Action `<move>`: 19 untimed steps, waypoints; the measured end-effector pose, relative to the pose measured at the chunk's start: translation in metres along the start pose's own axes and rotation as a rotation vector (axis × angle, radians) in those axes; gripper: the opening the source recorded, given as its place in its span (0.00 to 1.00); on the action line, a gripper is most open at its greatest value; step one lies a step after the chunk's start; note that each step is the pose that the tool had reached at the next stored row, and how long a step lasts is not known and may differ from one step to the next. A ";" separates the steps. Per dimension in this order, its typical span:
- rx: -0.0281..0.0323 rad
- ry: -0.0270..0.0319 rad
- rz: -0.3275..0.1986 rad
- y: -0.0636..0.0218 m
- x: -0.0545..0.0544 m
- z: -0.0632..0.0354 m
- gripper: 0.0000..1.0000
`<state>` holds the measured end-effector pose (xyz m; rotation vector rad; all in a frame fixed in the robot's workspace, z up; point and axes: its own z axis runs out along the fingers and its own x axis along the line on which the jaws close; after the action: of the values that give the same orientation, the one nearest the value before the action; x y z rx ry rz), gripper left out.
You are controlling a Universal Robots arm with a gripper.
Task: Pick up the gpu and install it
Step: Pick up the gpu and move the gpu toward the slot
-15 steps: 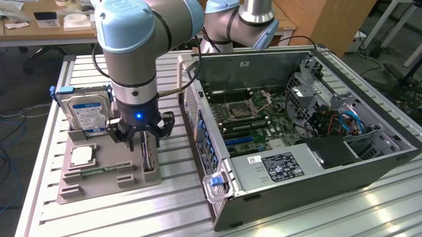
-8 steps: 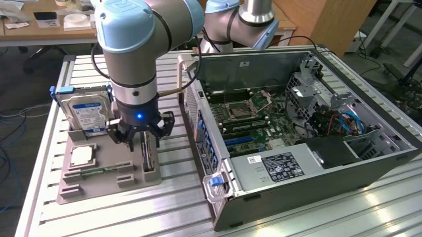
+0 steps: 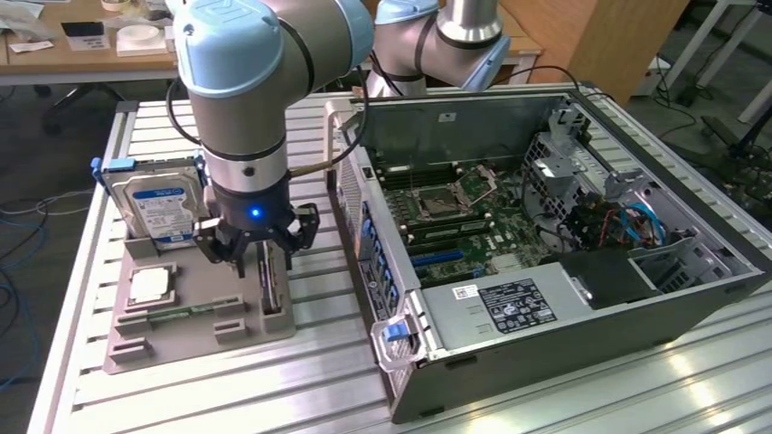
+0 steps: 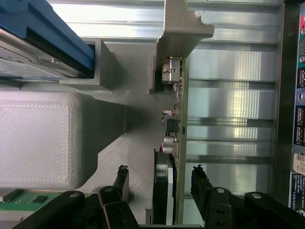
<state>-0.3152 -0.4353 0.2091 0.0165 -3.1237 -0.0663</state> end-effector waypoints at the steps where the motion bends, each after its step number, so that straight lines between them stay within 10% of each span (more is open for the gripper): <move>1: 0.0000 0.0000 0.000 0.0000 0.000 0.0000 0.64; 6: -0.0001 -0.0001 0.000 0.0000 0.000 0.0002 0.44; 19: 0.0000 -0.0002 0.001 0.0000 -0.002 0.0009 0.36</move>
<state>-0.3136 -0.4352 0.2082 0.0148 -3.1239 -0.0662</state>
